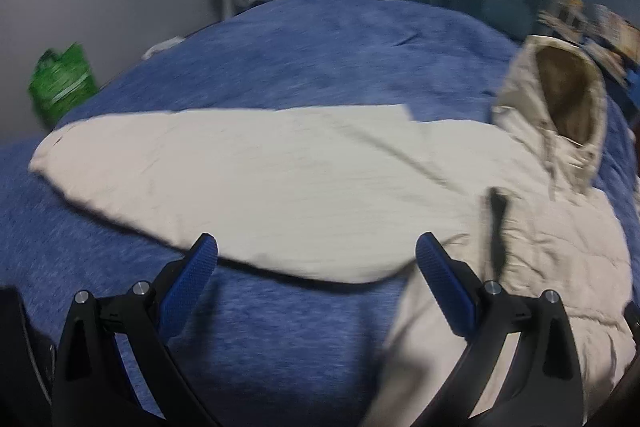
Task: Fold large clothes
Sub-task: 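Grasp the other sleeve cuff with the left tool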
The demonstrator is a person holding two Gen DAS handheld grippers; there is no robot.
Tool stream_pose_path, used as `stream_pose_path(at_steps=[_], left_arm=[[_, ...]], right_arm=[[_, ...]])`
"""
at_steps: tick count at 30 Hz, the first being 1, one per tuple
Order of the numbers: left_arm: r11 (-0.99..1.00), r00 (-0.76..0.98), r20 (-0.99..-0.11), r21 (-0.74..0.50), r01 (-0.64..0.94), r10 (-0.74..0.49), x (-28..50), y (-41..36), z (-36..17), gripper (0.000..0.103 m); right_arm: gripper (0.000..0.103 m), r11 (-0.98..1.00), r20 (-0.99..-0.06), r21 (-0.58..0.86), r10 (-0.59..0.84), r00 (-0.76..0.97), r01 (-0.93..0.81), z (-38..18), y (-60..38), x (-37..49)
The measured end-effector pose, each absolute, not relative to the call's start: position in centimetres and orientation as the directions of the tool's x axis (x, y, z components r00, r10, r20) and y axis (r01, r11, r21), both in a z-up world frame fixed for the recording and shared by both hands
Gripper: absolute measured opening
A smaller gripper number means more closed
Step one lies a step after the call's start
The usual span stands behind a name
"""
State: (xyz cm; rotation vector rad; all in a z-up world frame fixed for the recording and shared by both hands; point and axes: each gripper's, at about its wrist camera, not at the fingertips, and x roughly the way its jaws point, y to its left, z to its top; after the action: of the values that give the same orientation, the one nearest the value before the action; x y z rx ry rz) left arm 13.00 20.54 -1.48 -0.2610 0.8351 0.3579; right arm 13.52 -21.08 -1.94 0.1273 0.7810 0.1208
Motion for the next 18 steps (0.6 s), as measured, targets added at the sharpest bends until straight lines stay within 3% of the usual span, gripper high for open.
stream_pose_path(at_steps=[8,18], left_arm=[[0.745,0.543,-0.765,-0.127,-0.655,0.347,10.6,27.8,-1.8,0.095],[0.628,0.443,-0.803,-0.113,-0.770,0.399,9.7,34.1,-3.6,0.095]], right_arm=[[0.096,0.989,-0.671,0.106,0.150,0.726,-0.106,-1.4,-20.4,13.1],[0.096,0.989,-0.681,0.087,0.146,0.718,-0.119,-1.9,-19.9,13.1]])
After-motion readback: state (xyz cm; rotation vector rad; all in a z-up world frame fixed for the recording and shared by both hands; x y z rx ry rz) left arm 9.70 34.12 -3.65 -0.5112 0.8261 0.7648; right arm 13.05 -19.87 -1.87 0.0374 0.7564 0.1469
